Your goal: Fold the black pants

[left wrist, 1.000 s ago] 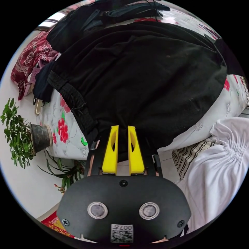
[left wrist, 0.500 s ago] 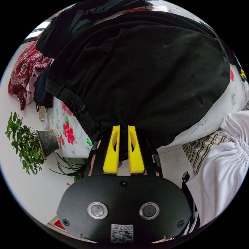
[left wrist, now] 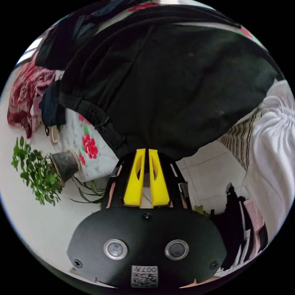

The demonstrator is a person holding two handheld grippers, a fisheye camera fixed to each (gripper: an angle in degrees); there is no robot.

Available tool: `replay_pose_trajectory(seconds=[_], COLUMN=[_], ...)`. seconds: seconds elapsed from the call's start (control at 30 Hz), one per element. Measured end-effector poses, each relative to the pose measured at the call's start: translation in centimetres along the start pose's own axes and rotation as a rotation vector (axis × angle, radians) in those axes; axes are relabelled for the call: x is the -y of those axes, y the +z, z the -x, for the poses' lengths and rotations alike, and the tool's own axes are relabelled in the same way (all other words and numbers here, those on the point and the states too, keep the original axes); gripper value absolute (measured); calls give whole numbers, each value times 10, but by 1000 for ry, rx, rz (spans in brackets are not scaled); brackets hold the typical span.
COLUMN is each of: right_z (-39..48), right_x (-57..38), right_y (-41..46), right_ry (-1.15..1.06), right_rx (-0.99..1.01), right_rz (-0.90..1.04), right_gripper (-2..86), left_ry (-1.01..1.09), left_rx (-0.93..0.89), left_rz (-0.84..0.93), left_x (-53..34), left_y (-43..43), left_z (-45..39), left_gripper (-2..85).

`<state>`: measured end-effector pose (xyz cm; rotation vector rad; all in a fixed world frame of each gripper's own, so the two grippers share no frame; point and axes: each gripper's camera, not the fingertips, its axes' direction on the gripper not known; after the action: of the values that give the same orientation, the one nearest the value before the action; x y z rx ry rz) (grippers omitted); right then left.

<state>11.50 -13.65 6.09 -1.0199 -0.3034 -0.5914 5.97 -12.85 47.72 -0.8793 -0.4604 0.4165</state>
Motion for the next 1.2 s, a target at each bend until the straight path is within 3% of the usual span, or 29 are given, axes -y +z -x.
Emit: replay_pose_trajectory(seconds=[0.13, 0.17, 0.33, 0.5, 0.57, 0.63, 0.7, 0.77, 0.83, 0.93, 1.03, 1.13, 1.2], right_z=[-33, -32, -14, -42, -44, -40, -46, -63, -91, -102, -96, -84, -67], right_x=[34, 44, 169, 246, 269, 275, 268, 229, 149, 84, 107, 172, 216], right_y=[-60, -62, -42, -13, 7, 2, -5, -34, -83, -126, -121, -83, -52], right_ry=[130, 117, -8, 225, 292, 344, 275, 337, 505, 610, 579, 484, 438], right_rx=[176, 172, 92, 255, 315, 118, 246, 362, 462, 367, 217, 324, 357], right_rz=[-429, -453, -357, -349, -263, -245, -206, -346, -611, -787, -685, -570, -459], right_gripper=[81, 85, 112, 101, 69, 20, 10, 6, 5, 15, 59, 104, 116], left_ry=[-380, -411, -439, -412, -408, -399, -366, -360, -412, -461, -525, -492, -431], left_rx=[-123, -134, -166, -88, -111, -102, -109, -90, -129, -177, -135, -113, -104], left_rz=[-188, -208, -272, -280, -250, -156, -162, -232, -314, -345, -382, -511, -486], left_x=[-37, -37, 28, 106, 130, 155, 157, 144, 122, 107, 103, 104, 118], left_y=[-22, -23, -19, -3, 12, 41, 56, 60, 67, 73, 59, 31, 28], left_z=[74, 83, 134, 163, 170, 169, 161, 156, 155, 159, 163, 153, 143], left_gripper=[33, 44, 98, 101, 100, 95, 85, 79, 78, 78, 55, 73, 91])
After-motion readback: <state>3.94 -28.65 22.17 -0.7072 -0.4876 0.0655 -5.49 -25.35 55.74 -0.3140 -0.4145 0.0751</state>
